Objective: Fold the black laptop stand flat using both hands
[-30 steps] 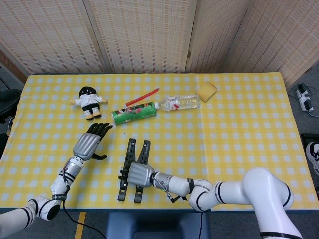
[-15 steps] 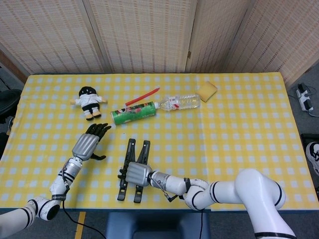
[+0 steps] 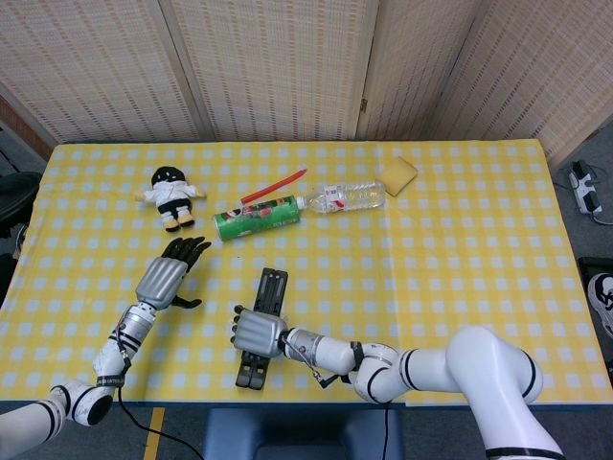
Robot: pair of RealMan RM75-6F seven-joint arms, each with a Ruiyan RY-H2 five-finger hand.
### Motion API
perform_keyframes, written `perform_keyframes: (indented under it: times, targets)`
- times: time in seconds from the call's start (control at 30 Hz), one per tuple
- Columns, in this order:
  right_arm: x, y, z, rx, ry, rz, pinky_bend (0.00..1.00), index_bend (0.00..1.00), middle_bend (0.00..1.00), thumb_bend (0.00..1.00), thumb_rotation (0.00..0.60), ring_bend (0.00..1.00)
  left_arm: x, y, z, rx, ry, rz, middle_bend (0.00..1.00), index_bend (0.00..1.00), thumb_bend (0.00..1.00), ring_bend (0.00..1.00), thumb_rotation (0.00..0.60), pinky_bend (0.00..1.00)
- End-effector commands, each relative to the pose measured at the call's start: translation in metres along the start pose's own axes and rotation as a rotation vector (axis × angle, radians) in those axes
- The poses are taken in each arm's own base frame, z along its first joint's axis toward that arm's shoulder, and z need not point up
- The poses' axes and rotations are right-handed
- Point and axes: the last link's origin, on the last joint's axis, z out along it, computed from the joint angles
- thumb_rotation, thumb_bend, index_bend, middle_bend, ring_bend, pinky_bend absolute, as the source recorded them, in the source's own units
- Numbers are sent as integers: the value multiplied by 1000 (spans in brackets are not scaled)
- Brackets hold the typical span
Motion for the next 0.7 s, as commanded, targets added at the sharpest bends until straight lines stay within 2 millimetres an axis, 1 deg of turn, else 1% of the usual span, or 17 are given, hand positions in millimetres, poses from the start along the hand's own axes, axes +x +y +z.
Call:
perform_keyframes:
  times: [0.03,0.07,0.1,0.13,0.17,0.2,0.23,0.27,0.3,0.37,0.43,0.5,0.57,0.63,0.67,0.7]
  targets:
    - [-2,1,-3,1,12,-6,217,659,524,258,600,362,1,1,0,-2,3,2,63,0,108,0,600,0]
    - [-2,1,-5,4,11,-10,217,648,513,258,600,358,2,2,0,-3,7,3,63,0,108,0,600,0]
    - [-3,2,-7,6,8,-12,214,603,479,258,600,340,3,2,0,-3,10,3,63,0,108,0,600,0]
    - [-4,3,-9,5,3,-8,205,530,425,257,600,310,5,2,-1,-2,16,3,63,0,108,0,600,0]
    - [-5,4,-11,4,-3,-2,181,396,334,257,600,260,6,2,-1,-1,19,3,63,0,108,0,600,0]
    - [-6,5,-13,0,-9,6,139,221,218,257,600,194,8,2,-1,1,22,2,63,0,108,0,600,0]
    - [-6,6,-16,-5,-12,19,102,98,134,258,600,148,9,2,-1,2,25,1,63,0,108,0,600,0]
    - [-5,7,-20,-14,-8,39,77,36,81,258,600,117,11,2,-1,5,29,0,63,0,108,0,600,0]
    - [-5,8,-24,-23,-1,56,55,4,38,258,600,95,12,2,-1,7,32,-2,63,0,108,0,600,0]
    - [-5,11,-34,-55,21,94,39,0,4,258,600,78,15,2,-2,12,39,-3,62,0,108,0,600,0]
    - [-5,15,-46,-91,46,117,35,0,0,258,600,77,18,1,-3,21,46,-1,62,0,110,0,600,0]
    - [-5,20,-64,-146,82,142,36,0,3,257,600,82,22,1,-7,31,63,-18,62,3,125,0,600,0]
    - [-6,26,-88,-219,119,173,38,0,36,257,600,109,27,-1,-12,41,76,-42,63,26,147,0,600,0]
    - [-9,31,-113,-293,150,199,45,0,104,258,600,148,32,-5,-18,55,88,-41,62,55,159,0,600,0]
    - [-12,34,-132,-347,161,216,48,0,123,257,600,157,36,-9,-22,67,101,-33,63,67,163,0,600,0]
    - [-15,37,-147,-389,168,229,52,0,144,257,600,168,39,-12,-26,76,112,-23,64,74,166,0,600,0]
